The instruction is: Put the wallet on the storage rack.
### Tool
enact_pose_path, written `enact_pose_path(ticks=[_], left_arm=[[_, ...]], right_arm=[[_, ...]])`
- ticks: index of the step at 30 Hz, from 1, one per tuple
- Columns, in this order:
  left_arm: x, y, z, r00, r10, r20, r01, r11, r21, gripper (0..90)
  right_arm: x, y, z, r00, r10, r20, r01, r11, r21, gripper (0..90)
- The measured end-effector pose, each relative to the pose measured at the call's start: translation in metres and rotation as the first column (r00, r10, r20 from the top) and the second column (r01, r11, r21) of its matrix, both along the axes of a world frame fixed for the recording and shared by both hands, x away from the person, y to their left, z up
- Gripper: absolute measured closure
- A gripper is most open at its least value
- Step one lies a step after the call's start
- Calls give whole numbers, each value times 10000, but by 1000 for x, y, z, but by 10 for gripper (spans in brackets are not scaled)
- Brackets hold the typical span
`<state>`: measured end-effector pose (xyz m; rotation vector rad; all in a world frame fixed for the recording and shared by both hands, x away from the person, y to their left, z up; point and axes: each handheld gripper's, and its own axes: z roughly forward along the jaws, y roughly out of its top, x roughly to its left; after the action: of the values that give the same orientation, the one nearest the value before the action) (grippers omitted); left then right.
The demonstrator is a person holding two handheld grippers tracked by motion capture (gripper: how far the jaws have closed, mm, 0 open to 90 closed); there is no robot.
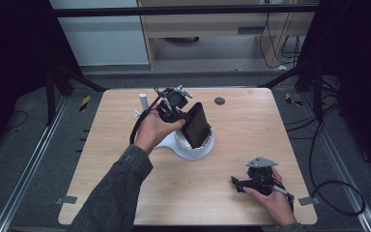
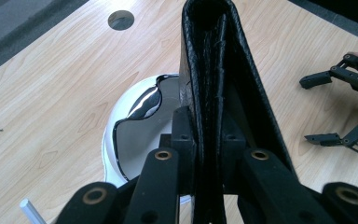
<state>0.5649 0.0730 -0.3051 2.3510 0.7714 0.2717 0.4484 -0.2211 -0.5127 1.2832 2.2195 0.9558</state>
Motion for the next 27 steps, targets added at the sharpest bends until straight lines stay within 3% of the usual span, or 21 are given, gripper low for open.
enact_pose_path(ticks=[14,21,27], left_arm=[[14,1,0,9985,165,-515,-154,9996,222,800],[18,4,-3,9980,401,-484,-391,9990,211,782],[17,7,1,9984,518,-213,-516,9986,73,740]], right_arm=[[0,0,0,10000,-24,-16,24,10000,11,34],[-1,1,0,10000,-15,-13,15,10000,2,33],[-1,1,0,10000,-13,-15,13,10000,4,33]])
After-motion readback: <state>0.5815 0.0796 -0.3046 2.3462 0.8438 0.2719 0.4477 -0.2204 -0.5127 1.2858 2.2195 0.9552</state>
